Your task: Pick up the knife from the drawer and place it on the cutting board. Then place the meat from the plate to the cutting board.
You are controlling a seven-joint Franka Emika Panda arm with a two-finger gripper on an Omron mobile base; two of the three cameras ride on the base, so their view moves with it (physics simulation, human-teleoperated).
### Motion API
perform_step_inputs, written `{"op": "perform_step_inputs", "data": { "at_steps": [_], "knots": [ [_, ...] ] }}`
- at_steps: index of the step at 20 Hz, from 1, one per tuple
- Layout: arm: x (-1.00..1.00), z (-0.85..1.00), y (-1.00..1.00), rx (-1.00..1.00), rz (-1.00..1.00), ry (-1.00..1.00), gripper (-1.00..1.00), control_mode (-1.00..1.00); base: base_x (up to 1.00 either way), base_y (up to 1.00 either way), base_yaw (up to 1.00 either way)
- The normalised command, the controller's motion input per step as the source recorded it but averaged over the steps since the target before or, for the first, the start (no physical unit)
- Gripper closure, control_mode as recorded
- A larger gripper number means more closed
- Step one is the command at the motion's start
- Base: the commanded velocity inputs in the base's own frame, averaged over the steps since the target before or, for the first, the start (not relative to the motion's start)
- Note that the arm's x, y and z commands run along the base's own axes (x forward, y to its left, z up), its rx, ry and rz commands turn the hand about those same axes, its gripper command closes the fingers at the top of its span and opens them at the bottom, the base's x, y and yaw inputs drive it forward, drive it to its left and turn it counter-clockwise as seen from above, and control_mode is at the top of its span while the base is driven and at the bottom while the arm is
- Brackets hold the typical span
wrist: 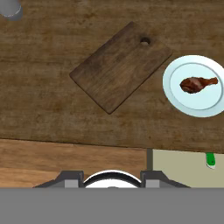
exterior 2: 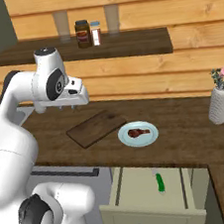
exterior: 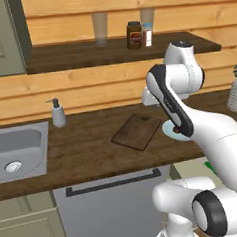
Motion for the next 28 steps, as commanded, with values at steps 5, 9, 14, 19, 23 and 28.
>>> {"op": "perform_step_inputs", "data": {
  "at_steps": [5, 9, 14, 19, 23, 28],
  "knots": [
    [0.0, 0.0, 0.0, 0.0, 0.0, 0.0, -1.0, 1.0, 0.0, 0.0, 0.0],
    [0.0, 0.0, 0.0, 0.0, 0.0, 0.0, -1.0, 1.0, -0.03, 0.01, -0.1],
    [0.0, 0.0, 0.0, 0.0, 0.0, 0.0, -1.0, 1.0, -0.11, 0.42, -0.49],
    [0.0, 0.0, 0.0, 0.0, 0.0, 0.0, -1.0, 1.0, -0.2, 0.43, -0.59],
    [0.0, 0.0, 0.0, 0.0, 0.0, 0.0, -1.0, 1.0, -0.16, 0.47, -0.56],
    [0.0, 0.0, 0.0, 0.0, 0.0, 0.0, -1.0, 1.0, -0.15, 0.51, -0.59]
  ]
}}
